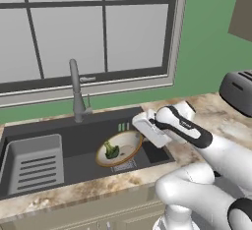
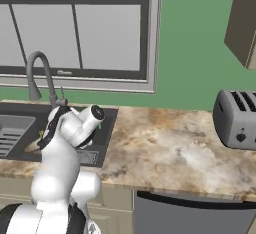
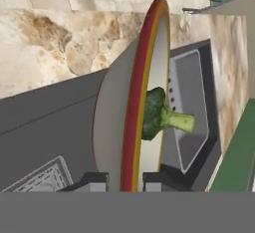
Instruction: Pick the broccoli from the cabinet and place it in the bowl. Then pick the bowl and place it in the sink. Then turn on the sink facuet.
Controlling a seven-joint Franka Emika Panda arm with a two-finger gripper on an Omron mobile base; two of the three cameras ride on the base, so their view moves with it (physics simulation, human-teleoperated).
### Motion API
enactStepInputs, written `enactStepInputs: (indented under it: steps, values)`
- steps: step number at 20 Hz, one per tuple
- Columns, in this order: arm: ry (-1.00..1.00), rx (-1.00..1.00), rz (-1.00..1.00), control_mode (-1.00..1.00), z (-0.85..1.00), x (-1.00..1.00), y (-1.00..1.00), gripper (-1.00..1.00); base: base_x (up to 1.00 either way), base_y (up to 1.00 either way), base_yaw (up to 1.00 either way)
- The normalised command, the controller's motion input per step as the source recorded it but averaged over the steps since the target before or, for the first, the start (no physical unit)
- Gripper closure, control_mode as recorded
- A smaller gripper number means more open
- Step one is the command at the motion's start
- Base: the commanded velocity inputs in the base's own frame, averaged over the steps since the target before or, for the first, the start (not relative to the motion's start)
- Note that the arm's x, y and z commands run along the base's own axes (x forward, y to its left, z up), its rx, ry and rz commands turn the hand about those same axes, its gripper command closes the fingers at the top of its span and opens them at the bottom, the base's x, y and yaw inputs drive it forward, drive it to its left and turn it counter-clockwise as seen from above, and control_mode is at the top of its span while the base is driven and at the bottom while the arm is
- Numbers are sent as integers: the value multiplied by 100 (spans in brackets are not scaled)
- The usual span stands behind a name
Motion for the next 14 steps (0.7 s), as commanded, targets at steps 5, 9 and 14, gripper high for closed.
enactStepInputs:
  steps: [5, 9, 14]
  values:
    - [0, 0, 13, -100, -32, 42, 40, 100, 0, 0, 0]
    - [0, 0, 12, -100, -41, 32, 36, 100, 0, 0, 0]
    - [0, 0, 9, -100, -36, 43, 19, 100, 0, 0, 0]
